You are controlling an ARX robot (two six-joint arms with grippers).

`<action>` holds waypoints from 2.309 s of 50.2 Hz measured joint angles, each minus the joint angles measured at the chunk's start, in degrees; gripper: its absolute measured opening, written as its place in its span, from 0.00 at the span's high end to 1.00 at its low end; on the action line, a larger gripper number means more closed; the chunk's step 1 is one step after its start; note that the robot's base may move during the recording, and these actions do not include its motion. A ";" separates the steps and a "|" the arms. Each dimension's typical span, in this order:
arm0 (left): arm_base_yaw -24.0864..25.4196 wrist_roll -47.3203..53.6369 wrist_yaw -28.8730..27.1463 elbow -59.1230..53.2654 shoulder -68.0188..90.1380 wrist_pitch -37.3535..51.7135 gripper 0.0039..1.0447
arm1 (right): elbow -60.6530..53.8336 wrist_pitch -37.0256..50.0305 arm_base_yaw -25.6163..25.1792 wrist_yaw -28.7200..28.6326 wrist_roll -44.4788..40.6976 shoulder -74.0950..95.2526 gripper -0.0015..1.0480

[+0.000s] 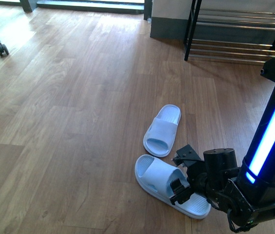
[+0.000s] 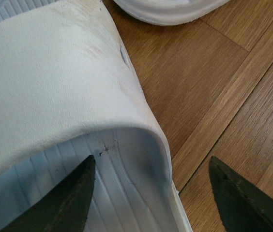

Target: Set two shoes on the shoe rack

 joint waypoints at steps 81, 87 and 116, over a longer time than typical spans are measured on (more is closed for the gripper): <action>0.00 0.00 0.00 0.00 0.00 0.00 0.09 | -29.18 -6.12 -28.72 2.49 -21.18 -41.24 0.98; 0.00 0.00 0.00 0.00 0.00 0.00 0.09 | -34.77 -7.65 -29.18 1.88 -22.18 -56.15 0.98; 0.00 0.00 0.00 0.00 0.00 0.00 0.09 | -49.75 -31.56 -35.67 -7.43 -11.47 -123.67 0.98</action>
